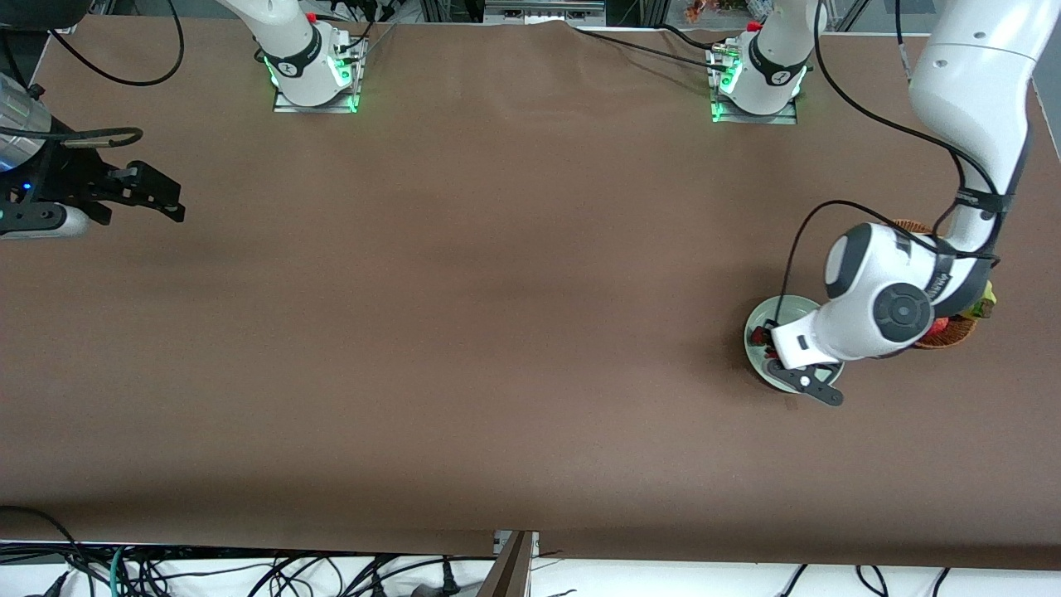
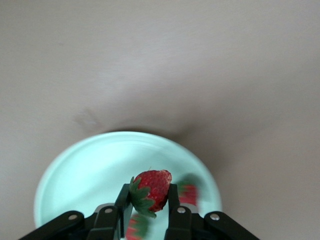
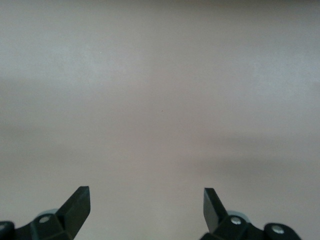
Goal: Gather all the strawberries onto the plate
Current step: 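Lower the strawberry onto the plate and open the left gripper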
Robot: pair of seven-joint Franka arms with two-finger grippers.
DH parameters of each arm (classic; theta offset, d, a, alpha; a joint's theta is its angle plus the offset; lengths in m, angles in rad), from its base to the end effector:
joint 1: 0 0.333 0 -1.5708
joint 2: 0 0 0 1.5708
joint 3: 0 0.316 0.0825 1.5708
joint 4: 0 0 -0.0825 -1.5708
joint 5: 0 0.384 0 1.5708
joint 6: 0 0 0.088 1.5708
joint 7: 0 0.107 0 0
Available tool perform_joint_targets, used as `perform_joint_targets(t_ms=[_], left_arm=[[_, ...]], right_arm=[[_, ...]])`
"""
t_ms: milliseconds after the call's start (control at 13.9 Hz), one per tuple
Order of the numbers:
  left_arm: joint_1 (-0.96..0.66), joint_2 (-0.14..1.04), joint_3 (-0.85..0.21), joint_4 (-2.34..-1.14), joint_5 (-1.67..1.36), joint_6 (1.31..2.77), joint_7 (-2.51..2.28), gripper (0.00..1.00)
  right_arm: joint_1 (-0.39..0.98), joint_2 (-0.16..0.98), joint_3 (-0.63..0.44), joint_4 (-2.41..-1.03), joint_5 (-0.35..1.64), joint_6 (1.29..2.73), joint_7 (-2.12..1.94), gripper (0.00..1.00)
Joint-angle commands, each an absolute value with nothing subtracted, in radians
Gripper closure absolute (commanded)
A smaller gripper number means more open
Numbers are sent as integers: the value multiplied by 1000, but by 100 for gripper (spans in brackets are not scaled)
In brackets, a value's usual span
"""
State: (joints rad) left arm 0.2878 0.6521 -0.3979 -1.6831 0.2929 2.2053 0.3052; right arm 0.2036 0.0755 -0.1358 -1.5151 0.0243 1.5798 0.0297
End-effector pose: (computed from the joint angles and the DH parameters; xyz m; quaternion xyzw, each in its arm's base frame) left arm 0.6694 -0.0361 0.2377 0.9641 -0.2633 -0.0330 0.0089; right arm 0.5766 0.0448 0.6092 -0.9998 -0.0190 0.0054 0.0068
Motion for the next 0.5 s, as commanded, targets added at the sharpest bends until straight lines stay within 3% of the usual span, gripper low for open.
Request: perform_joint_targets(t_ms=[0, 144, 432], left_arm=[[334, 706, -414, -1680, 337, 2258, 382, 86], [340, 703, -414, -1680, 337, 2253, 385, 0], [356, 637, -428, -1667, 318, 2212, 367, 0]], right_arm=[[198, 90, -129, -1490, 11, 1574, 22, 0], [202, 91, -126, -1489, 0, 1572, 26, 0], [210, 91, -123, -1490, 0, 1569, 29, 0]])
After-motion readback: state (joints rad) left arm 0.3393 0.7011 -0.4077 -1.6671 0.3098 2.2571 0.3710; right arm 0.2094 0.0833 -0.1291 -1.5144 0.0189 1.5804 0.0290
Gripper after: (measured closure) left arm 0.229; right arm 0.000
